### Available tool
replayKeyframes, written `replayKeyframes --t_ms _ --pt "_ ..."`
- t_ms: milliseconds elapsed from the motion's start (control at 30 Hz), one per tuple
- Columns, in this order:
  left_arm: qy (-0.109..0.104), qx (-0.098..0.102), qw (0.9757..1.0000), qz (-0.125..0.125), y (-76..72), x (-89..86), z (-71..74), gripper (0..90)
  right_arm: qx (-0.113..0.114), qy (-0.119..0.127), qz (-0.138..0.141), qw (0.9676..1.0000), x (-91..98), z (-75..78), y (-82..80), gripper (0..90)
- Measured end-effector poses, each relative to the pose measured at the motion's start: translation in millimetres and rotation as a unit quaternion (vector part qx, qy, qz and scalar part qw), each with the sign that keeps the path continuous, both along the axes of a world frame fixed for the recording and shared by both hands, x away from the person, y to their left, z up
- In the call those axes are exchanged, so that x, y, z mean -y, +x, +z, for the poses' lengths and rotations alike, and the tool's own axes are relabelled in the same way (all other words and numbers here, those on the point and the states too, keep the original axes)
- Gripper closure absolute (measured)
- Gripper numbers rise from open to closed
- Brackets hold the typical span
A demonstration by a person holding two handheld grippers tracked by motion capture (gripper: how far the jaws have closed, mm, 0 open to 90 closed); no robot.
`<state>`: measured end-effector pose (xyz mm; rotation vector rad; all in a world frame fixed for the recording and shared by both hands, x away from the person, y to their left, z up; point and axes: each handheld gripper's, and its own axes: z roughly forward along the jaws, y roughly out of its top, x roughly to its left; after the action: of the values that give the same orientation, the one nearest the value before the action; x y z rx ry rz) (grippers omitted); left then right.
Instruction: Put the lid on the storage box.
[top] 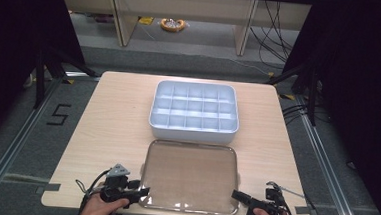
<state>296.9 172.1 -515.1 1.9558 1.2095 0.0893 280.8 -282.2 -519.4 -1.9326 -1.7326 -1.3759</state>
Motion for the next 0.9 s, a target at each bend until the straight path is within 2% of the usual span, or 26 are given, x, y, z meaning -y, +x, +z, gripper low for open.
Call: replayKeyframes --t_ms 67,100,133,167,200,233,300,333,367,400,433,467,500,600,667,700,733,767,800,833,867,900 --pt "0.002 0.004 1.0000 -0.006 0.4 -0.6 0.2 47.2 -0.006 0.014 -0.006 0.9999 -0.9 -0.4 -0.4 63.4" --pt "-0.007 0.001 1.0000 -0.004 -0.6 1.0 0.3 47.5 -0.013 0.015 0.004 0.9998 -1.6 -0.9 -0.6 67.4" --pt "-0.007 0.001 1.0000 -0.004 -0.6 1.0 0.3 47.7 -0.004 0.015 0.009 0.9998 -2.9 -0.8 -1.0 67.7" --pt "-0.010 0.002 0.9999 -0.004 -0.9 1.8 0.1 47.7 0.007 0.002 0.009 0.9999 -3.3 -0.2 -0.9 67.5" --pt "0.000 0.002 0.9999 -0.012 -0.6 0.6 0.5 47.7 0.007 0.002 0.009 0.9999 -3.3 -0.2 -0.9 67.5" --pt "0.004 0.004 0.9998 -0.019 -0.6 0.3 0.6 47.5 0.022 -0.008 0.012 0.9997 -4.2 4.6 -1.3 67.5" --pt "0.000 0.003 0.9999 -0.017 -0.4 0.8 0.4 45.6 0.041 -0.019 0.019 0.9988 -4.4 6.3 -2.3 67.1" --pt "-0.004 0.000 0.9999 -0.017 -0.6 0.8 0.4 45.6 0.041 -0.019 0.019 0.9988 -4.4 6.3 -2.3 67.1" --pt "-0.014 -0.001 0.9998 -0.011 -0.3 1.9 -0.1 42.0 0.069 -0.044 0.030 0.9962 -4.9 9.4 -3.9 66.4" --pt "-0.018 -0.002 0.9998 -0.010 -0.3 2.2 -0.1 42.0 0.069 -0.044 0.030 0.9962 -4.9 9.4 -3.9 66.4" --pt "-0.014 -0.003 0.9997 -0.017 -0.1 1.2 0.2 39.8 0.089 -0.046 0.038 0.9942 -6.3 16.9 -7.6 66.3" --pt "-0.014 -0.003 0.9997 -0.017 -0.1 1.2 0.2 38.8 0.089 -0.046 0.038 0.9942 -6.3 16.9 -7.6 66.3" --pt "-0.026 -0.008 0.9996 -0.005 -0.8 2.9 -0.1 37.3 0.129 -0.061 0.052 0.9885 -6.8 21.8 -9.6 66.2" --pt "-0.030 -0.013 0.9994 -0.003 1.6 -0.1 -0.2 33.5 0.174 -0.077 0.067 0.9794 -9.3 27.7 -14.1 66.1" --pt "-0.047 -0.019 0.9987 0.008 3.3 -1.4 -0.9 33.5 0.170 -0.077 0.069 0.9801 -10.9 30.8 -16.5 66.0" --pt "-0.057 -0.027 0.9979 0.014 3.9 -2.5 -1.0 33.6 0.180 -0.084 0.076 0.9772 -10.0 31.9 -17.0 66.0" --pt "-0.063 -0.030 0.9973 0.019 4.5 -3.1 -1.5 33.6 0.186 -0.079 0.079 0.9762 -9.9 31.8 -17.2 66.0" --pt "-0.064 -0.029 0.9972 0.023 5.2 -3.7 -1.6 33.5 0.186 -0.087 0.080 0.9754 -9.8 32.9 -17.9 66.0" --pt "-0.063 -0.028 0.9973 0.024 5.6 -3.9 -1.6 33.2 0.172 -0.073 0.080 0.9791 -12.2 34.5 -20.3 66.0" --pt "-0.065 -0.029 0.9972 0.025 6.0 -4.4 -1.8 33.1 0.198 -0.091 0.091 0.9718 -9.9 32.0 -17.9 66.1" --pt "-0.068 -0.030 0.9968 0.028 6.4 -3.9 -2.1 33.2 0.192 -0.083 0.092 0.9734 -12.3 33.4 -19.3 66.4" --pt "-0.069 -0.031 0.9968 0.028 6.6 -3.8 -2.0 33.1 0.196 -0.086 0.099 0.9717 -12.2 33.5 -18.9 66.7"
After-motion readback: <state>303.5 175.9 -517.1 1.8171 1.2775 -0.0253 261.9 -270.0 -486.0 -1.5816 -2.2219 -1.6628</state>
